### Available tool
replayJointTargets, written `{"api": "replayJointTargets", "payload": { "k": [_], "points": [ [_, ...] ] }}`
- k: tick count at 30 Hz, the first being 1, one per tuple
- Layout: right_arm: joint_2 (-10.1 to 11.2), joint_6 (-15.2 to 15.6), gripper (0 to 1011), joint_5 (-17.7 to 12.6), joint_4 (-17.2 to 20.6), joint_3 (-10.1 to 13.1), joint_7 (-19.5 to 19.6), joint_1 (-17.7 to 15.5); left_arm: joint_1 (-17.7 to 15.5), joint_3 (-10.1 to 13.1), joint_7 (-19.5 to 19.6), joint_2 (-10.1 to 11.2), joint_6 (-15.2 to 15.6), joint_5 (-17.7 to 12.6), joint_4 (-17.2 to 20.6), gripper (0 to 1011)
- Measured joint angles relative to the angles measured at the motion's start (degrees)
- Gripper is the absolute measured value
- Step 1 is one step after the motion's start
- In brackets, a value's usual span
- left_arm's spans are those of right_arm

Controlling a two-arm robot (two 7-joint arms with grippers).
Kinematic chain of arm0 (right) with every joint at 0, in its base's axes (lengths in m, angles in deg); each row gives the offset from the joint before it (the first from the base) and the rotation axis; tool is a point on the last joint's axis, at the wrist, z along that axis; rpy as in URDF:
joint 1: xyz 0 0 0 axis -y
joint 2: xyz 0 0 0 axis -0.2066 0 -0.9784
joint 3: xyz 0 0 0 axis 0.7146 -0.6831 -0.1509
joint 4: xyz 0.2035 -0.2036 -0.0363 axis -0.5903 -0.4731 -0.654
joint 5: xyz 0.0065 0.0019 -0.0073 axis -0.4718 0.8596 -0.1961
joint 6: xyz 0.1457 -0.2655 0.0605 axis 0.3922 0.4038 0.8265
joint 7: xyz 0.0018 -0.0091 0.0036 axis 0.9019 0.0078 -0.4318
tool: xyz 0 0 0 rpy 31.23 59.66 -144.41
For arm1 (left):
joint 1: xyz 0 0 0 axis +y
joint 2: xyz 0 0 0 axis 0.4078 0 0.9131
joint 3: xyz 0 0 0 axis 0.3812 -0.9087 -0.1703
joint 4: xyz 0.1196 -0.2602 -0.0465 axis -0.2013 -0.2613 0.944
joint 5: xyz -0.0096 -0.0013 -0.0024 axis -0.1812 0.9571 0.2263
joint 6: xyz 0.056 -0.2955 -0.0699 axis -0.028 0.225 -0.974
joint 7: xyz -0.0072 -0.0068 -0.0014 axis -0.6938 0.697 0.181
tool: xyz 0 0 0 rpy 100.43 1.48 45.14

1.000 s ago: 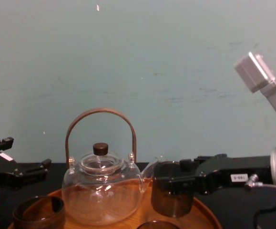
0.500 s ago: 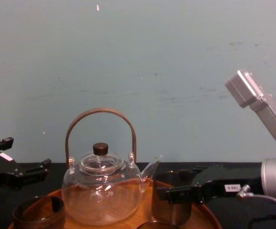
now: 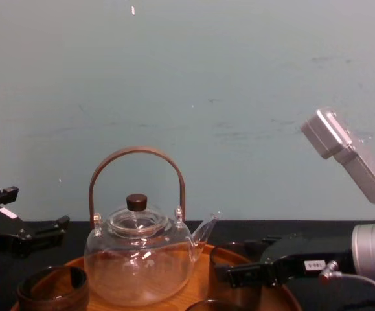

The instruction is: Pick up the glass from the table and place it on the tray.

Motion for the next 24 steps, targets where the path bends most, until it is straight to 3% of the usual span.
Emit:
{"api": "replayJointTargets", "payload": {
  "k": [17,24],
  "points": [
    [-0.1,-0.4,902,0.9,-0.1,0.0,0.4,-0.2,0.0,0.0,0.0,0.0,0.0,0.0,0.0,1001],
    [-0.1,-0.3,1002,0.8,-0.1,0.1,0.4,-0.2,0.0,0.0,0.0,0.0,0.0,0.0,0.0,1001]
  ]
}}
